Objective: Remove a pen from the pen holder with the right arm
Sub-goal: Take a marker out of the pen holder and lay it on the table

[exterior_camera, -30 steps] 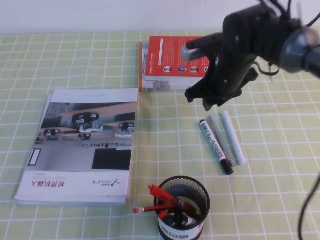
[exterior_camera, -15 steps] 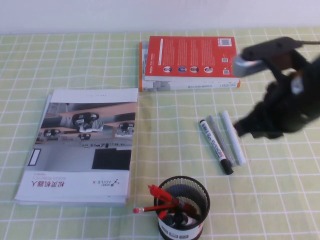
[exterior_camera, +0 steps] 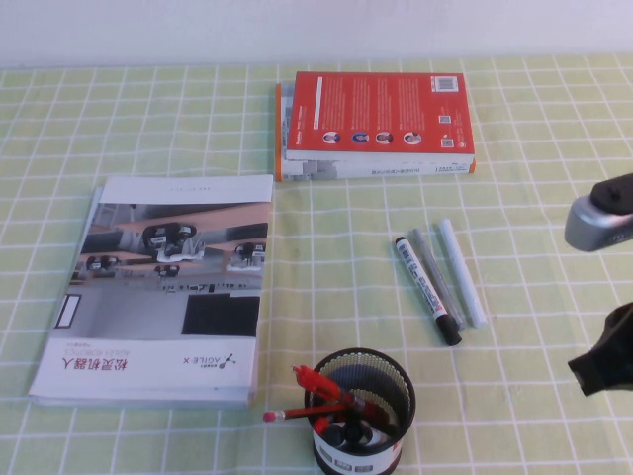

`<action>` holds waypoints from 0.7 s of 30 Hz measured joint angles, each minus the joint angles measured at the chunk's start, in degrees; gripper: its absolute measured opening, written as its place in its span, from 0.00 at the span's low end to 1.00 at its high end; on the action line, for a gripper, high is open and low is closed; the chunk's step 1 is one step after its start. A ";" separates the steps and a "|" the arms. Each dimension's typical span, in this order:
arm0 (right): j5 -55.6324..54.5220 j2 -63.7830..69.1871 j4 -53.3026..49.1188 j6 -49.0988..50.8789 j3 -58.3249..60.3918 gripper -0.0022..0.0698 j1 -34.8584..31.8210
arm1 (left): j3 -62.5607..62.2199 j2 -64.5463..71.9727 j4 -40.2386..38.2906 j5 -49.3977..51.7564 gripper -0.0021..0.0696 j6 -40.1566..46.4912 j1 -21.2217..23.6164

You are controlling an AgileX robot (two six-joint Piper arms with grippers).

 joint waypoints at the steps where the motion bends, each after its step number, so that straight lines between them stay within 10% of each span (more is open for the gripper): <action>1: 0.41 -0.10 0.13 0.00 0.00 0.01 0.00 | 0.00 0.00 0.00 0.00 0.02 0.00 0.00; 11: -7.70 -1.52 -2.95 0.00 6.66 0.01 -0.59 | 0.00 0.00 0.00 0.00 0.02 0.00 0.00; 21: -34.44 -18.74 -3.65 0.00 27.25 0.01 -14.67 | 0.00 0.00 0.00 0.00 0.02 0.00 0.00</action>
